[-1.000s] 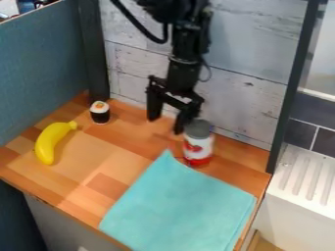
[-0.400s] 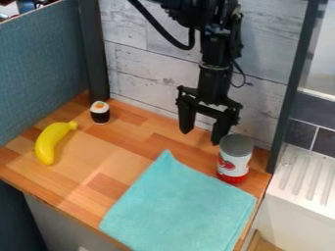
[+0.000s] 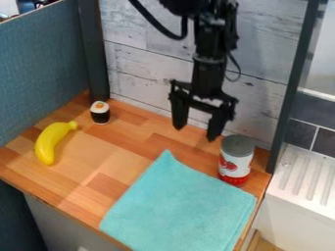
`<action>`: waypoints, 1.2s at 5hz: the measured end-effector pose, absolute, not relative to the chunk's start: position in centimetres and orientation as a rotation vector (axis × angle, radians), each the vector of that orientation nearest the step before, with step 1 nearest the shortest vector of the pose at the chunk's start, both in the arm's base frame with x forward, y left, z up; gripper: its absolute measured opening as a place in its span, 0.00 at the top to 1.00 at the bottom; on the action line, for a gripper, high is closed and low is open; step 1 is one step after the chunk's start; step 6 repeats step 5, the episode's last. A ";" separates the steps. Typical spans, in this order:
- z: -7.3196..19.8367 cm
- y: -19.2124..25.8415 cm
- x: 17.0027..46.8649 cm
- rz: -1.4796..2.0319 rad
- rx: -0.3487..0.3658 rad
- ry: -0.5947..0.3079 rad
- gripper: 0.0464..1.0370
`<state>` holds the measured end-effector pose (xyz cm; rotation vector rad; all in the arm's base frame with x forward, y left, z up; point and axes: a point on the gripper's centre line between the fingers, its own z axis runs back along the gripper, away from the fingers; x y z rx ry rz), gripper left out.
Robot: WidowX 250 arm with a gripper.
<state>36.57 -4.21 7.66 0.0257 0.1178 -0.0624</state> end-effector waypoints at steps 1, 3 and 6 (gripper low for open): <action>8.3 -3.2 36.3 -0.074 0.061 0.128 0.04; 13.7 -1.4 30.9 -0.089 0.078 0.115 0.04; 16.8 0.7 24.1 -0.061 0.079 0.094 0.04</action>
